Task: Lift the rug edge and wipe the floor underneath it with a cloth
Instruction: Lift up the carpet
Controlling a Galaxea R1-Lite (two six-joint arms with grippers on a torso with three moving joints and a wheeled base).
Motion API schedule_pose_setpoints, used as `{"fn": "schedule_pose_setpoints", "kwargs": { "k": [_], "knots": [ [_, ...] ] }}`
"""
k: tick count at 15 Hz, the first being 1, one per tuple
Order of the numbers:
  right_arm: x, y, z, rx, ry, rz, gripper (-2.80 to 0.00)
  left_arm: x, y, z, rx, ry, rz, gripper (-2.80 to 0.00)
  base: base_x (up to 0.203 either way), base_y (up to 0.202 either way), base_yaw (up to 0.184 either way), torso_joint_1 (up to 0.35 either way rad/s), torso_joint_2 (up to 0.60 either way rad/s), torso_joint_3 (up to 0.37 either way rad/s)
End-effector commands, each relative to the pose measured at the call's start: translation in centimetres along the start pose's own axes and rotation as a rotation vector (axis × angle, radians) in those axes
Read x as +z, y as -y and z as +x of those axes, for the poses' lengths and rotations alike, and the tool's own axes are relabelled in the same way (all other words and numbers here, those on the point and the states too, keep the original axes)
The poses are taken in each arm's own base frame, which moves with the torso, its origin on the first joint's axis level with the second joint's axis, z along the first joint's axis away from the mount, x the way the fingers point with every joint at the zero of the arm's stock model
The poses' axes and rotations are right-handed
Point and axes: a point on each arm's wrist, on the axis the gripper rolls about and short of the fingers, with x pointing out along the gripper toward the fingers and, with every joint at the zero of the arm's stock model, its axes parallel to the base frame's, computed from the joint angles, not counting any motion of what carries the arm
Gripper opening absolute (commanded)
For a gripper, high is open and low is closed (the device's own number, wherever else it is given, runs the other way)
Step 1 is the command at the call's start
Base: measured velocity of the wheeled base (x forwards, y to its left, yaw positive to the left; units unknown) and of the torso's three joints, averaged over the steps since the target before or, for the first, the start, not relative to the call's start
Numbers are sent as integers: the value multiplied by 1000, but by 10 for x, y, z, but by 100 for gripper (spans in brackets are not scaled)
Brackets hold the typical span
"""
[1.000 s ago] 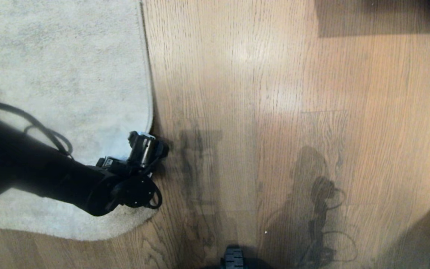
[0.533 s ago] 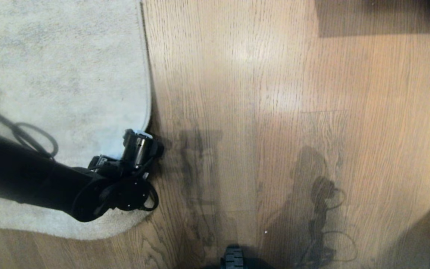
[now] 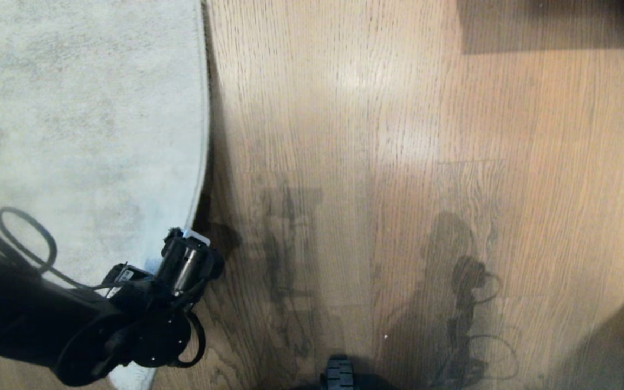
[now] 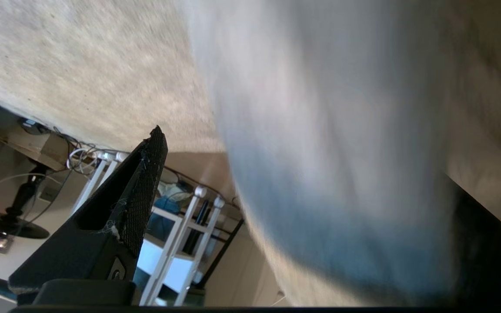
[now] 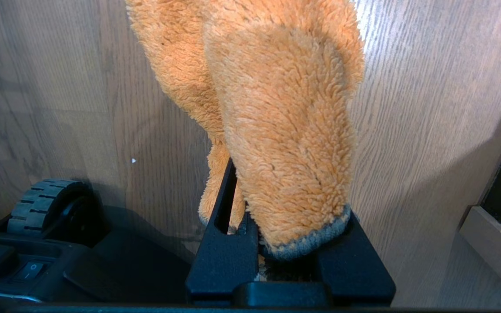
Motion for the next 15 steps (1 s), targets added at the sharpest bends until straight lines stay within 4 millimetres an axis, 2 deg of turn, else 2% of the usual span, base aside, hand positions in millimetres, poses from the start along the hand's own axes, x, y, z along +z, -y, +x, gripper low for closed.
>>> {"fn": "schedule_pose_setpoints", "kwargs": {
  "k": [1, 6, 15],
  "knots": [
    [0, 0, 0, 1, -1, -1, -280, -11, 0, -5, -7, -5, 28, 0, 0, 0, 0, 0, 0, 0],
    [0, 0, 0, 1, -1, -1, -280, -22, 12, -17, -45, 18, 56, 0, 0, 0, 0, 0, 0, 0],
    [0, 0, 0, 1, -1, -1, -280, -58, 10, -17, -43, -16, 83, 0, 0, 0, 0, 0, 0, 0]
  ]
}}
